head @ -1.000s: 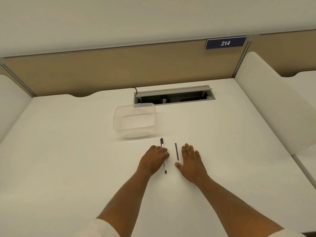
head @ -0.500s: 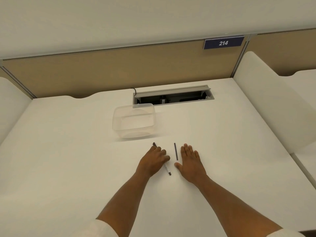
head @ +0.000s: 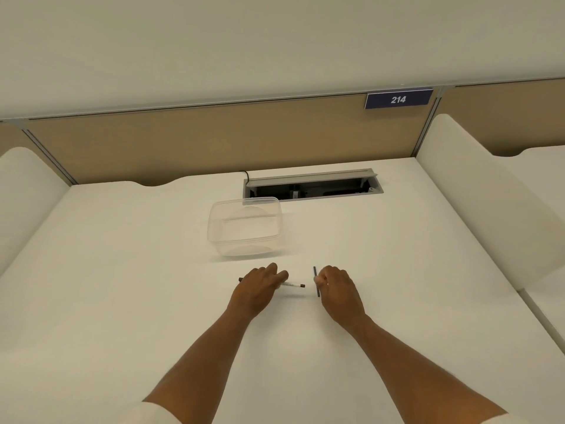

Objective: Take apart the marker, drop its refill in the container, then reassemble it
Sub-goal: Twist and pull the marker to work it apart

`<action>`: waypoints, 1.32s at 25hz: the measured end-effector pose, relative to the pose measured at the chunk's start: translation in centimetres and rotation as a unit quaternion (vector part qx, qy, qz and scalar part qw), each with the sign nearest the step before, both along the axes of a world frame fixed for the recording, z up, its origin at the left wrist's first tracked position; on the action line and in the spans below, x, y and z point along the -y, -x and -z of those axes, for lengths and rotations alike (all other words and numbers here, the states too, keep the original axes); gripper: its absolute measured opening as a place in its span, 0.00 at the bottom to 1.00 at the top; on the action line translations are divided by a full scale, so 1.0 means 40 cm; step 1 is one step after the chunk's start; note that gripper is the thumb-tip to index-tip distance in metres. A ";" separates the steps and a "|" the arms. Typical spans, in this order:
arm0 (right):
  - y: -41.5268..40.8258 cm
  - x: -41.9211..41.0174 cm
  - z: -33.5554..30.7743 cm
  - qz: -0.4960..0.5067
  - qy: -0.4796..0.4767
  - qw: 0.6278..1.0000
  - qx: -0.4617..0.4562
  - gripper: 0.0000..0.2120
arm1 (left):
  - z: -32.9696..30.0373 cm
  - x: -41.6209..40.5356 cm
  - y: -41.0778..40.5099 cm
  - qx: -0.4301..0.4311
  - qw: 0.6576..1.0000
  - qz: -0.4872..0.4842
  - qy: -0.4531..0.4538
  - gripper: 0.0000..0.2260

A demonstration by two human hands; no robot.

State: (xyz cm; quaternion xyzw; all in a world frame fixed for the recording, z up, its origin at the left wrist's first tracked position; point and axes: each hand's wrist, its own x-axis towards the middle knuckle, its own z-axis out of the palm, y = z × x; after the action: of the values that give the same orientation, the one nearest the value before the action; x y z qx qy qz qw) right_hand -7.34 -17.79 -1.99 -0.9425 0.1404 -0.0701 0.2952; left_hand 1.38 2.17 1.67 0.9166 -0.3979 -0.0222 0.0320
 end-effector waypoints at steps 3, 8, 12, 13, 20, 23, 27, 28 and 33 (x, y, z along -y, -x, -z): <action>-0.035 -0.023 -0.037 -0.004 -0.163 0.986 -0.030 0.21 | -0.018 -0.011 -0.003 -0.005 1.000 -0.019 0.013 0.05; -0.087 -0.055 -0.063 -0.014 -0.215 0.974 -0.074 0.23 | -0.032 -0.022 -0.023 -0.006 0.999 -0.027 0.030 0.04; -0.123 -0.067 -0.083 0.008 -0.261 0.959 -0.107 0.23 | -0.040 -0.031 -0.039 0.009 0.999 -0.022 0.041 0.02; -0.132 -0.068 -0.088 0.016 -0.273 0.955 -0.114 0.23 | -0.041 -0.032 -0.045 0.009 0.999 -0.020 0.046 0.02; -0.198 -0.068 -0.098 0.015 -0.279 0.956 -0.092 0.21 | -0.043 -0.035 -0.102 -0.056 0.993 -0.066 0.085 0.03; -0.223 -0.072 -0.091 0.015 -0.288 0.955 -0.067 0.20 | -0.060 -0.033 -0.137 -0.083 0.987 -0.092 0.104 0.05; -0.242 -0.083 -0.076 0.007 -0.303 0.951 -0.056 0.20 | -0.055 -0.043 -0.172 -0.124 0.983 -0.096 0.098 0.13; -0.245 -0.084 -0.071 0.005 -0.304 0.951 -0.055 0.20 | -0.051 -0.046 -0.178 -0.132 0.982 -0.094 0.098 0.15; -0.249 -0.076 -0.061 -0.001 -0.318 0.947 -0.056 0.21 | -0.036 -0.051 -0.199 -0.185 0.976 -0.069 0.097 0.13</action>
State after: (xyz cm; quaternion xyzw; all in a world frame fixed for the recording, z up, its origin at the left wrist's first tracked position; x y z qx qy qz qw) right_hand 2.63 -14.76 0.45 -0.8024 0.1704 0.0318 0.5710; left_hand 9.33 4.19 3.11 0.9145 -0.3210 -0.1503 0.1952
